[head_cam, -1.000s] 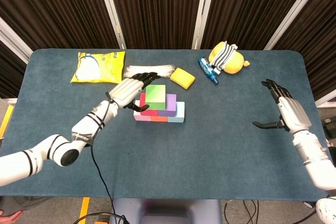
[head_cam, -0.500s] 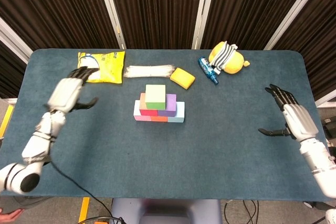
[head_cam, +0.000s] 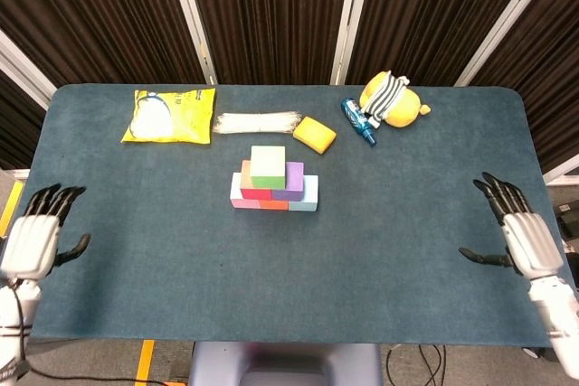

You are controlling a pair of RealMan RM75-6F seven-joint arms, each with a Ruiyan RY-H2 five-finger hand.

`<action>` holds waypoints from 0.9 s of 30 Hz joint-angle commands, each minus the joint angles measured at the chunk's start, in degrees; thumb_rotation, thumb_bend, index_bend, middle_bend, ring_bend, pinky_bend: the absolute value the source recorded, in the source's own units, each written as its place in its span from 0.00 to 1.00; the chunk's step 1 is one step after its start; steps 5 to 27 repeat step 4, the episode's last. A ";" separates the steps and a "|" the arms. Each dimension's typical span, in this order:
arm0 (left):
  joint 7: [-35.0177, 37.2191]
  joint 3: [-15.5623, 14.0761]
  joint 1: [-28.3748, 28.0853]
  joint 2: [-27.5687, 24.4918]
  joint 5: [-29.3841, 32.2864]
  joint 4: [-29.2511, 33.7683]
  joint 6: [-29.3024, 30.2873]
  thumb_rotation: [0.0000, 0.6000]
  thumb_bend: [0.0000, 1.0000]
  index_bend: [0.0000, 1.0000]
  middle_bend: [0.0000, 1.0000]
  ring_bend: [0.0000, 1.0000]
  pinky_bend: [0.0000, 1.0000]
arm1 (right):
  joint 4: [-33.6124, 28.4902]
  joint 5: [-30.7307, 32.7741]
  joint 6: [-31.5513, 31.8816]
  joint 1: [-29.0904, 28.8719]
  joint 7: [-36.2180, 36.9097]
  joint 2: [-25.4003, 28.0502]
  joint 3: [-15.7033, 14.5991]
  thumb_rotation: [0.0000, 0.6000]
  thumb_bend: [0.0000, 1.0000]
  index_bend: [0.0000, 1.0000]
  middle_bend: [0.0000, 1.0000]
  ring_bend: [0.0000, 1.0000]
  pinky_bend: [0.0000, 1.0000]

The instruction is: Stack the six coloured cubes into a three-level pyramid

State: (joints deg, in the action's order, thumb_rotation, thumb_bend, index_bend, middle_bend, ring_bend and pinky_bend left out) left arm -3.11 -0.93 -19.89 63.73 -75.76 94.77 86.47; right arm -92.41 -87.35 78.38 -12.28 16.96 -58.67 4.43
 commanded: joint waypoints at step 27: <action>-0.71 -4.04 10.08 4.14 -6.41 -3.76 10.51 1.00 0.33 0.13 0.14 0.06 0.10 | 1.18 -1.43 6.08 5.03 -2.00 -3.40 -2.63 1.00 0.20 0.00 0.01 0.00 0.00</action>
